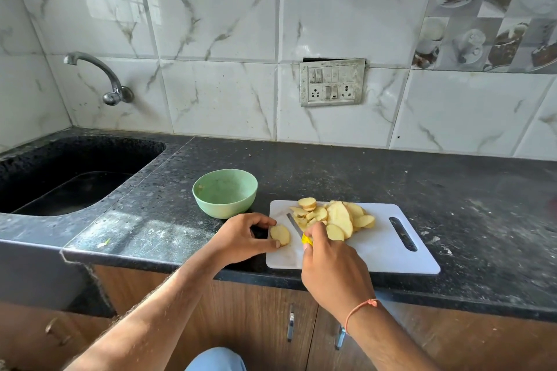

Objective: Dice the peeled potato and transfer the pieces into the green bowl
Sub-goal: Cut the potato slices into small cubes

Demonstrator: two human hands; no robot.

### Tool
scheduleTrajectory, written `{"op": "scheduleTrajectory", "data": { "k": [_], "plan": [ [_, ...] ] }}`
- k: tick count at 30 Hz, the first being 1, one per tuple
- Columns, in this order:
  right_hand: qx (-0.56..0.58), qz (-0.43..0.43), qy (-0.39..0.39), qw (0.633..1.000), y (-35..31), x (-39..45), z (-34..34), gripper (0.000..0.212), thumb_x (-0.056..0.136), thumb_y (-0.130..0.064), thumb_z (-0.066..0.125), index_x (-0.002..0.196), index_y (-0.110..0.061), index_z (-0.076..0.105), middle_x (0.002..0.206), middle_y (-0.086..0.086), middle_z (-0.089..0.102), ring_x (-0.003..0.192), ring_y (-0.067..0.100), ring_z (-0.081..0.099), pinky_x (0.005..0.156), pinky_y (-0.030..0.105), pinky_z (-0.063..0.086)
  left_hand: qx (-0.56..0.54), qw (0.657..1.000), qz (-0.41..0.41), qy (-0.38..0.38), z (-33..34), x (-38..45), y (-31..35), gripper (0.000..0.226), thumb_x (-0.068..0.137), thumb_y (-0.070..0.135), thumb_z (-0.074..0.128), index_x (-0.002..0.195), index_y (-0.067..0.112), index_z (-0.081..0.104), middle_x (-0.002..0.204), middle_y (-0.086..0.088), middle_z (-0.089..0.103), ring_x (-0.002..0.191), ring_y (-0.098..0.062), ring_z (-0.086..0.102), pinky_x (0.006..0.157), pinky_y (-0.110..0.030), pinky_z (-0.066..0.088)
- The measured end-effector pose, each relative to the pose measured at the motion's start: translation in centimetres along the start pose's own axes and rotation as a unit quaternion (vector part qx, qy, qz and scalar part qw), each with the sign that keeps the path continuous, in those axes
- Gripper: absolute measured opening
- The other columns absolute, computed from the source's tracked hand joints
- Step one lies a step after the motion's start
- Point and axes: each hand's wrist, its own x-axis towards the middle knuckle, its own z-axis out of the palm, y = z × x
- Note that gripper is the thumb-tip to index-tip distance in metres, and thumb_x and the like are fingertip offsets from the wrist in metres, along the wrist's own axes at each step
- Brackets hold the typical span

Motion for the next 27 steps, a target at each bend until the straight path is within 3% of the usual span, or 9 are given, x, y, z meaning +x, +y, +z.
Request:
{"op": "scheduleTrajectory", "data": {
  "k": [5, 10, 20, 27],
  "plan": [
    [-0.007, -0.005, -0.014, 1.000, -0.6, -0.2, -0.4, 0.018, 0.105, -0.030, 0.041, 0.124, -0.031, 0.039, 0.071, -0.008, 0.054, 0.057, 0.013, 0.045, 0.044, 0.026, 0.020, -0.001, 1.000, 0.003, 0.002, 0.0, -0.1, 0.4, 0.048, 0.080, 0.041, 0.091, 0.125, 0.032, 0.075, 0.112, 0.019, 0.071, 0.052, 0.006, 0.050, 0.055, -0.010, 0.039],
    [-0.008, -0.009, -0.040, 0.999, -1.1, -0.2, -0.5, 0.018, 0.103, -0.026, 0.044, 0.120, -0.031, 0.039, 0.075, -0.006, 0.057, 0.061, 0.012, 0.051, 0.045, 0.026, 0.027, 0.003, 1.000, 0.003, 0.002, 0.1, -0.1, 0.4, 0.052, 0.079, 0.048, 0.090, 0.127, 0.034, 0.075, 0.116, 0.019, 0.071, 0.062, 0.018, 0.054, 0.061, -0.006, 0.039],
    [-0.093, -0.039, -0.081, 0.992, -1.9, 0.1, -0.5, 0.025, 0.100, -0.017, 0.045, 0.123, -0.025, 0.039, 0.083, 0.002, 0.068, 0.070, 0.023, 0.064, 0.054, 0.033, 0.050, 0.000, 1.000, -0.013, -0.008, 0.1, 0.2, 0.4, 0.056, 0.078, 0.050, 0.091, 0.129, 0.038, 0.074, 0.116, 0.019, 0.073, 0.058, 0.020, 0.054, 0.055, -0.006, 0.039],
    [-0.083, -0.052, -0.098, 0.990, -1.5, -1.7, -1.3, 0.031, 0.104, -0.018, 0.041, 0.134, -0.024, 0.033, 0.076, -0.001, 0.055, 0.067, 0.023, 0.054, 0.050, 0.031, 0.037, -0.004, 1.000, -0.016, -0.008, 0.1, 0.2, 0.6, 0.056, 0.078, 0.048, 0.091, 0.130, 0.035, 0.074, 0.119, 0.015, 0.073, 0.055, 0.019, 0.054, 0.054, -0.005, 0.039]
  ]
}}
